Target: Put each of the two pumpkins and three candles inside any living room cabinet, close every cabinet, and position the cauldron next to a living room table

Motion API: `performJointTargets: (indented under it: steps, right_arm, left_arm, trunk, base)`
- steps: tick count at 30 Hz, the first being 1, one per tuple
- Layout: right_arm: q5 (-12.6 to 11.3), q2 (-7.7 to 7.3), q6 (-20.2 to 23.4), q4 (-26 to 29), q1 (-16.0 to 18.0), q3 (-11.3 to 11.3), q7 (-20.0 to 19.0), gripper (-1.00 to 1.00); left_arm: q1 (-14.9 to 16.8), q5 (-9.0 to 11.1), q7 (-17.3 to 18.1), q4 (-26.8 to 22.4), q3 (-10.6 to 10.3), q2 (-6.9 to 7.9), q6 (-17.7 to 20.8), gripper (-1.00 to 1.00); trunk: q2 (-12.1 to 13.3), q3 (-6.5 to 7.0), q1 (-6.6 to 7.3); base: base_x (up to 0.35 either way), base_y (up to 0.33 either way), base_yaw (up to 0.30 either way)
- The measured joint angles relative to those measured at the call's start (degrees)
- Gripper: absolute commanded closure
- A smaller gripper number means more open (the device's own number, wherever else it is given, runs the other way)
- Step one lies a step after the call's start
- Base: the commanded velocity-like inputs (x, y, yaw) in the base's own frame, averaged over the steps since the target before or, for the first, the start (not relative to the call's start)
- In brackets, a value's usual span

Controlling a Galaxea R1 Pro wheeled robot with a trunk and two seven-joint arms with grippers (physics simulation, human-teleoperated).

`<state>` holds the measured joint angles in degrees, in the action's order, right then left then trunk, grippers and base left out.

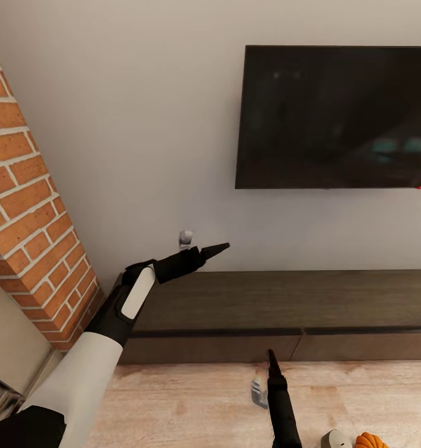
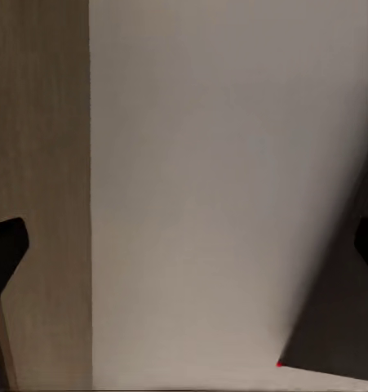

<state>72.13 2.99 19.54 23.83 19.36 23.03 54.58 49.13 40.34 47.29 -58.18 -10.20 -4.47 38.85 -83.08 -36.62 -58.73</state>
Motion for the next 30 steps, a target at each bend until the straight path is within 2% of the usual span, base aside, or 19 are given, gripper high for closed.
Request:
performJointTargets:
  steps: [5,6,10,18,30]
  right_arm:
    - [-0.05,-0.42,-1.60,-0.51,1.63,-1.63,0.00,-1.00]
    - [-0.09,-0.43,-3.39,-0.67,2.30,-4.26,0.00,-1.00]
    - [-0.20,-0.44,-3.55,-1.39,3.57,-4.38,0.00,-1.00]
    - [-0.15,-0.10,-3.78,-1.93,4.00,-4.39,0.00,-1.00]
    - [-0.15,0.25,-3.76,-1.95,3.99,-4.41,0.00,-1.00]
  left_arm:
    - [0.00,-0.04,-0.06,0.00,-0.12,-0.06,0.00,-1.00]
    - [0.00,-0.06,-0.07,0.00,-0.14,-0.08,0.00,-1.00]
    - [0.00,-0.08,-0.09,0.01,-0.14,-0.10,-0.06,-1.00]
    - [0.00,-0.06,-0.07,0.00,-0.17,-0.10,-0.01,-1.00]
    - [0.00,-0.01,0.00,0.00,-0.18,-0.10,0.00,-1.00]
  trunk:
    - [0.00,0.00,0.00]
    - [0.00,0.00,0.00]
    - [0.00,0.00,0.00]
    - [0.00,0.00,0.00]
    - [-4.80,-2.15,-2.63]
  base:
    - [0.000,0.000,0.000]
    - [0.000,0.000,0.000]
    - [0.000,0.000,0.000]
    - [0.000,0.000,0.000]
    - [0.000,0.000,0.000]
